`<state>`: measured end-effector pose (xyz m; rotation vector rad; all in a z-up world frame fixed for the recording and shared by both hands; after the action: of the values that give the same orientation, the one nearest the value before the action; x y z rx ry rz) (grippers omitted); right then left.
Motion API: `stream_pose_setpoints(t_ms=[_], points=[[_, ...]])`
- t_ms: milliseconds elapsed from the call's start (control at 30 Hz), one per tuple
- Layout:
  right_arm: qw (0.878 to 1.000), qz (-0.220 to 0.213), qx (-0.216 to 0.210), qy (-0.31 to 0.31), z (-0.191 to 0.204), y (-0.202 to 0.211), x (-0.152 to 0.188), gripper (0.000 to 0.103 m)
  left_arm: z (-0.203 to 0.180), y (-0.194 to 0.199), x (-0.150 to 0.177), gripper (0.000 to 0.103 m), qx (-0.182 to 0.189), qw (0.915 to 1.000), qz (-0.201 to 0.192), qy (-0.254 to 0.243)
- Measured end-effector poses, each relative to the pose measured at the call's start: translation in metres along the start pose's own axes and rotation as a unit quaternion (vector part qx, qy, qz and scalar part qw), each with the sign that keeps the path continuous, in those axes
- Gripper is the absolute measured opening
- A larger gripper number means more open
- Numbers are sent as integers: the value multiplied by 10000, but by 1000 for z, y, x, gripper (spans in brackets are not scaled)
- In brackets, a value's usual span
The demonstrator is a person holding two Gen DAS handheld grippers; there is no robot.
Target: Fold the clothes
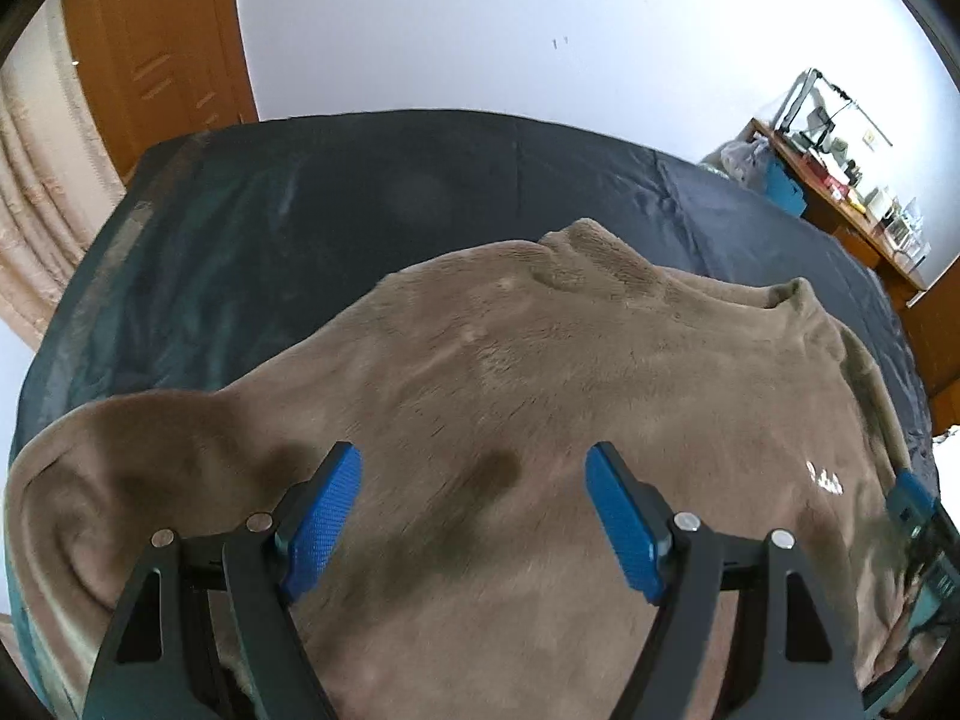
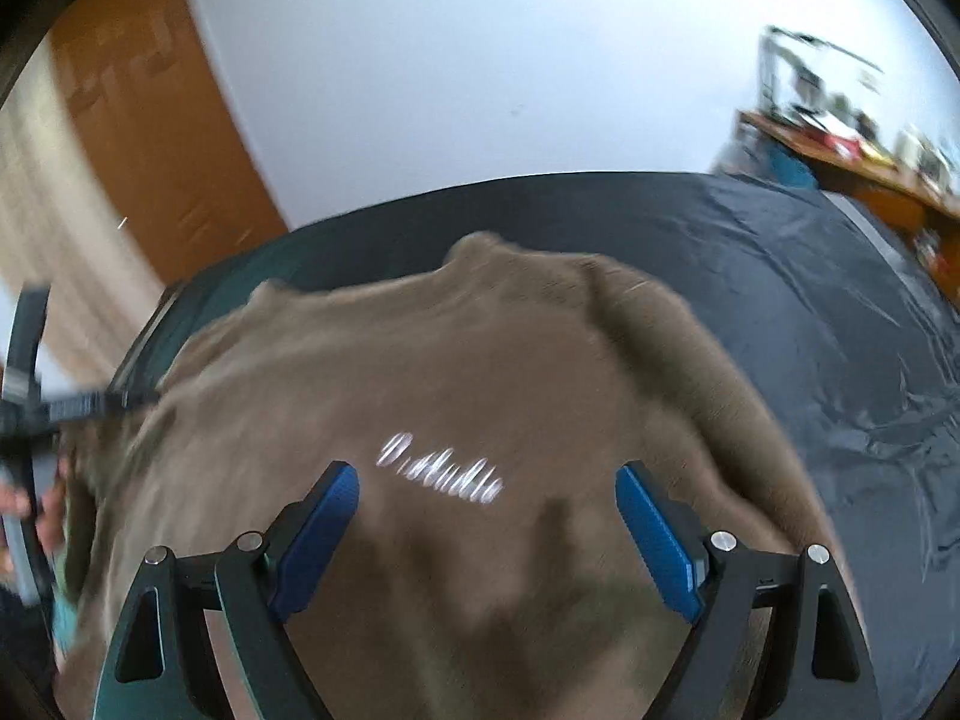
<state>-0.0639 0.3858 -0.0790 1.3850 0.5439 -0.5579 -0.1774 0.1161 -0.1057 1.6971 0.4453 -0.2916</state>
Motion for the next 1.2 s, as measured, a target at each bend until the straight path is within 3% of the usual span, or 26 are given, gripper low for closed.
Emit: stream_pose_setpoints(t_ms=[233, 333, 433, 533, 733, 833, 1033, 1200], points=[[9990, 371, 115, -206, -15, -61, -30, 90, -4, -42, -24, 81, -451, 9989, 95, 51], [9966, 624, 506, -208, -28, -92, -37, 90, -2, -57, -33, 81, -616, 9981, 89, 51], [9930, 569, 1032, 46, -37, -106, -47, 90, -3, -66, -42, 84, -667, 9978, 14, 24], [9905, 648, 1194, 228, -37, -119, -55, 99, -4, -72, -51, 90, -705, 9975, -95, 14], [9898, 583, 1284, 216, -38, -130, -68, 103, -2, -82, -63, 103, -639, 9975, -219, 193], [9898, 544, 1295, 236, -37, -134, -69, 103, 1, -81, -65, 103, -624, 9972, -333, 224], [9897, 543, 1300, 250, -39, -136, -76, 103, -4, -73, -68, 103, -944, 9945, -450, -29], [9915, 558, 1117, 378, -36, -121, -68, 103, 0, -47, -49, 103, -925, 9946, -416, -234]])
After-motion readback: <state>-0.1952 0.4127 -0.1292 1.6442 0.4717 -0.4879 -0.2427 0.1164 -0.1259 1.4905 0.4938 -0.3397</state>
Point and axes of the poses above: each gripper's, at about its wrist camera, not at the fingertips, and y roughly against the way its jaws point, z to its left, x to its underside, the point moved 7 cm from there along -y, roughly the way its jaws point, and after that the axes turned 9 degrees about y, right-handed, at the moved point
